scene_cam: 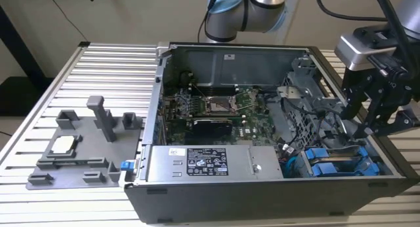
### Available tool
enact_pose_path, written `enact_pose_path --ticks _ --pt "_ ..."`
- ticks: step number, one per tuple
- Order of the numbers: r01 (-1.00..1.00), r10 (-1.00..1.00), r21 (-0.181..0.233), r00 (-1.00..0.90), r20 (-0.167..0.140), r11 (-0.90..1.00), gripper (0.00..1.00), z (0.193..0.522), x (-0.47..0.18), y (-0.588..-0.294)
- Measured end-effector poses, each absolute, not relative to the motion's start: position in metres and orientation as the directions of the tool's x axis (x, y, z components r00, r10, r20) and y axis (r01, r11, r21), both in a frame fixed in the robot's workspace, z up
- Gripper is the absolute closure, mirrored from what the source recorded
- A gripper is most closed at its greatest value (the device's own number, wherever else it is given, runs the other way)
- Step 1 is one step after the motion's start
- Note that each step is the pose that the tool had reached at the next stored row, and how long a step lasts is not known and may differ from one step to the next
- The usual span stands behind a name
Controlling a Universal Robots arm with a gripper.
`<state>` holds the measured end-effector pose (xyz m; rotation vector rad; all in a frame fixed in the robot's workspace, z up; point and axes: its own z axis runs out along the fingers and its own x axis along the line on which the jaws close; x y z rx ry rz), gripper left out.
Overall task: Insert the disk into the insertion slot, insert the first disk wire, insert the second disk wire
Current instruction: 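Insert the first disk wire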
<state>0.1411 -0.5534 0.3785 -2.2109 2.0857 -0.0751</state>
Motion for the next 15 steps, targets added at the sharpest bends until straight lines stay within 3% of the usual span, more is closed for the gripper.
enact_pose_path --ticks 15 --pt "-0.993 -0.998 -0.097 0.061 -0.003 -0.061 0.53 0.372 0.163 -0.541"
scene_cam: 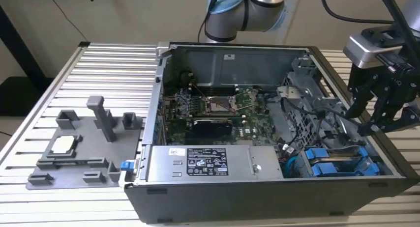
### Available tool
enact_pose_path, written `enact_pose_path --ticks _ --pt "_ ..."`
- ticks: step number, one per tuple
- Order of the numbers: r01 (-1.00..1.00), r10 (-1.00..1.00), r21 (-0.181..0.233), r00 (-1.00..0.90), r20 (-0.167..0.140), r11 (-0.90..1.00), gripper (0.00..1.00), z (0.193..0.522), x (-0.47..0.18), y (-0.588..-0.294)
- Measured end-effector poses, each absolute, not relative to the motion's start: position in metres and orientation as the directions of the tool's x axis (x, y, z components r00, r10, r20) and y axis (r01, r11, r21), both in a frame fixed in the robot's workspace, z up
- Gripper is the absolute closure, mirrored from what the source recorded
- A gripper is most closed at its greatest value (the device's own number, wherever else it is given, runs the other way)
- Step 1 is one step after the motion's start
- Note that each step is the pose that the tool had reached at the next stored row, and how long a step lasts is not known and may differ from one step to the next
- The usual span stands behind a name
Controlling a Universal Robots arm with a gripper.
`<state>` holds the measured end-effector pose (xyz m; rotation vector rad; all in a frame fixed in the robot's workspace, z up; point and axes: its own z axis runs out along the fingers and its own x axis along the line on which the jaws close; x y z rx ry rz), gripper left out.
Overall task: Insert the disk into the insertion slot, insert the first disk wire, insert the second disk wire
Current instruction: 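Insert the first disk wire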
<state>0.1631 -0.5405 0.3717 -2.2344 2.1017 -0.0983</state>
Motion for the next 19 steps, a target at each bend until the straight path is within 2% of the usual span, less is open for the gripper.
enact_pose_path --ticks 4,19 --pt "-0.994 -0.998 -0.085 0.062 0.024 -0.064 0.53 0.371 0.168 -0.540" --pt "-0.995 -0.995 -0.074 0.068 0.068 -0.073 0.53 0.367 0.180 -0.528"
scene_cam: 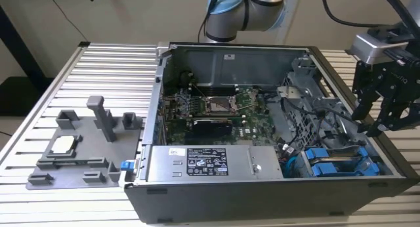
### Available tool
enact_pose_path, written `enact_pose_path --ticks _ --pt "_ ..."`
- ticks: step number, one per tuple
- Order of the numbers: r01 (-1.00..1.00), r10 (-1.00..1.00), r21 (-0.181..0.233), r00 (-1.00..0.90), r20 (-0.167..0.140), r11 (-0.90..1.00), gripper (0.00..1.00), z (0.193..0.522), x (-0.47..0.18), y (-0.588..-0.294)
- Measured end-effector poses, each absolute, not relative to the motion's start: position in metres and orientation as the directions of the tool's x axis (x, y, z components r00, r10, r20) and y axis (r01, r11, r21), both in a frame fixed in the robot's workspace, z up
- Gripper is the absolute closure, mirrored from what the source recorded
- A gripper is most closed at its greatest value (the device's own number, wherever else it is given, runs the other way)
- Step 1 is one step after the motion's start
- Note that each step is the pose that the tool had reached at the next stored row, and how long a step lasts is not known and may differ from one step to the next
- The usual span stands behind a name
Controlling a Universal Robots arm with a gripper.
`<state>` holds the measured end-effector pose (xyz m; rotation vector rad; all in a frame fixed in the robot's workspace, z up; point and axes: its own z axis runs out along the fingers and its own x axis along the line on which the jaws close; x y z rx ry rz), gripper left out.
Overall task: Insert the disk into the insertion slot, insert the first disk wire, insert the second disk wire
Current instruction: 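Insert the first disk wire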
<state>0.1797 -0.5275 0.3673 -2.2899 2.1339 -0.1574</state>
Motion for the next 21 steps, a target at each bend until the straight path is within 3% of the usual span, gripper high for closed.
enact_pose_path --ticks 7,8,10,11,17,19,21 --pt "-0.995 -0.993 -0.068 0.069 0.093 -0.075 0.53 0.3663 0.1815 -0.5257" --pt "-0.995 -0.993 -0.068 0.069 0.093 -0.075 0.62 0.3663 0.1815 -0.5257" --pt "-0.995 -0.993 -0.068 0.069 0.093 -0.075 0.62 0.3663 0.1815 -0.5256" --pt "-0.995 -0.993 -0.068 0.069 0.094 -0.075 0.68 0.3662 0.1815 -0.5256" --pt "-0.995 -0.992 -0.066 0.069 0.107 -0.076 0.68 0.3664 0.1815 -0.5255" --pt "-0.995 -0.991 -0.065 0.069 0.115 -0.077 0.77 0.3663 0.1815 -0.5255" --pt "-0.995 -0.991 -0.064 0.069 0.119 -0.077 0.77 0.3663 0.1815 -0.5255"
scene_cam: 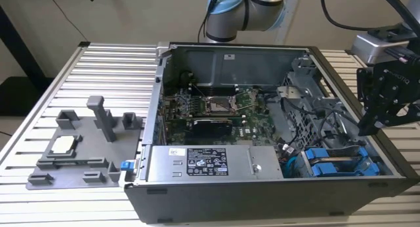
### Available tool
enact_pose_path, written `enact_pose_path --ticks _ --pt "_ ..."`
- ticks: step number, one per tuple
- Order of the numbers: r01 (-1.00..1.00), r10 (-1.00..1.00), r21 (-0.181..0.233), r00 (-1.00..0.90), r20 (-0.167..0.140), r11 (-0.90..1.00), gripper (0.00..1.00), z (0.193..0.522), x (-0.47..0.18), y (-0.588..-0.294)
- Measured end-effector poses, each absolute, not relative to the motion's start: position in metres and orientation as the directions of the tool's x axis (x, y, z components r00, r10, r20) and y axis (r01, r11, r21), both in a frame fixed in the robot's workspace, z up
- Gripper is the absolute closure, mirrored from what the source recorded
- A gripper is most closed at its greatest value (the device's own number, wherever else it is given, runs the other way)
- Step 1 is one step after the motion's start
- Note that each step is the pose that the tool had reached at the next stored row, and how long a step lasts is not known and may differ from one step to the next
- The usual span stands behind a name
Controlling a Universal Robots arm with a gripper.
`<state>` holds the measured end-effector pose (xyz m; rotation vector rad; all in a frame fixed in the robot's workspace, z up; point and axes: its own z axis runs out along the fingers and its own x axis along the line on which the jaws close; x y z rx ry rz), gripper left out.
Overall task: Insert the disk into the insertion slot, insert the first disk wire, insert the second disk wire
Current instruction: 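Insert the first disk wire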
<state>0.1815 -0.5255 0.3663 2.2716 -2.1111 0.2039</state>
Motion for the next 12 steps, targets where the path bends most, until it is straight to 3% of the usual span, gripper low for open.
enact_pose_path --ticks 1,12 --pt "-0.995 -0.991 -0.064 0.069 0.119 -0.077 0.81 0.366 0.181 -0.526" --pt "-0.995 -0.992 -0.066 0.069 0.108 -0.076 0.81 0.366 0.168 -0.538"
